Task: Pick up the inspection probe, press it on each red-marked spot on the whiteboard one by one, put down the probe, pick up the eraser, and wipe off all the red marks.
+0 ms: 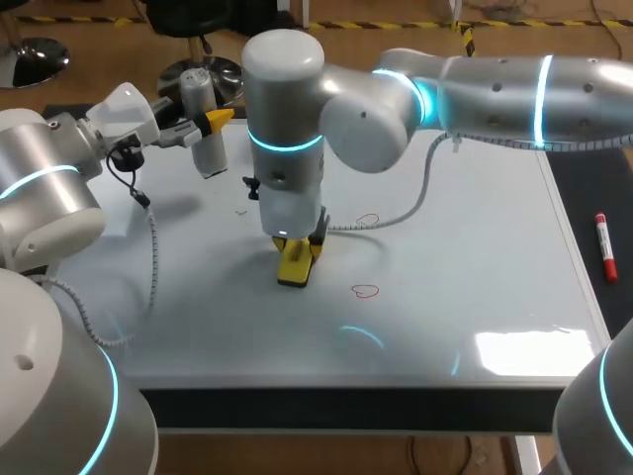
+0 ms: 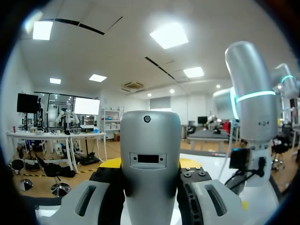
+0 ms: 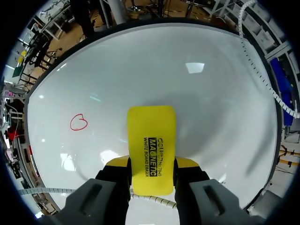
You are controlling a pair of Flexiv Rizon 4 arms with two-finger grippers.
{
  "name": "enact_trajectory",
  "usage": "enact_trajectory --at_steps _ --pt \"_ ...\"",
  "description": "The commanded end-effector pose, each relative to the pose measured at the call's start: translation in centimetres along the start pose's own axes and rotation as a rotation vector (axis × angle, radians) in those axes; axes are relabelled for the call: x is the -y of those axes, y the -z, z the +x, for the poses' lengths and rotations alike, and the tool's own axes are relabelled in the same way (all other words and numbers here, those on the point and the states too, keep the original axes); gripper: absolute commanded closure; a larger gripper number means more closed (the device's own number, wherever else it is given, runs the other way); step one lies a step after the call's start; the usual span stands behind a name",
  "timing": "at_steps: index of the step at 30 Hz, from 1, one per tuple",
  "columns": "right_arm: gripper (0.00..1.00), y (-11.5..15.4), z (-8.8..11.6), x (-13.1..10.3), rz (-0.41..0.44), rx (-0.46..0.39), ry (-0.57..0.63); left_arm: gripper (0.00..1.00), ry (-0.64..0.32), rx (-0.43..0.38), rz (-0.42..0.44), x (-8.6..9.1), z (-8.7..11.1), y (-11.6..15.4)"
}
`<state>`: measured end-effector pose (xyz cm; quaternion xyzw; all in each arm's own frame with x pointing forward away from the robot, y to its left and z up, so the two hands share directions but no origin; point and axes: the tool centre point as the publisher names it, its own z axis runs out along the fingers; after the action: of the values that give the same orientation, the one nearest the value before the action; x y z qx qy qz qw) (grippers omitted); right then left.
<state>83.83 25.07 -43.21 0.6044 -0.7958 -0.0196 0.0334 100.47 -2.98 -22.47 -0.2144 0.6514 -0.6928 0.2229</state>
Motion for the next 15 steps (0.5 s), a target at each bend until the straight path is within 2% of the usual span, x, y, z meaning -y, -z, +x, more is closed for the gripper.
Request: enact_trajectory --at_steps 1,8,15 --pt "1.0 -0.9 0.5 0.5 -0.005 -0.012 -0.008 1.0 -0.002 0.006 0.001 0.1 0.1 -0.1" --pt "1.0 -1.6 1.8 0.6 -0.013 -0.032 -0.04 1.0 -0.002 0.006 0.001 0.1 0.1 -0.1" --pt "1.0 -3.4 4.0 0.9 -0.043 -0.067 -0.08 1.0 -0.002 0.006 0.001 0.1 0.1 -0.1"
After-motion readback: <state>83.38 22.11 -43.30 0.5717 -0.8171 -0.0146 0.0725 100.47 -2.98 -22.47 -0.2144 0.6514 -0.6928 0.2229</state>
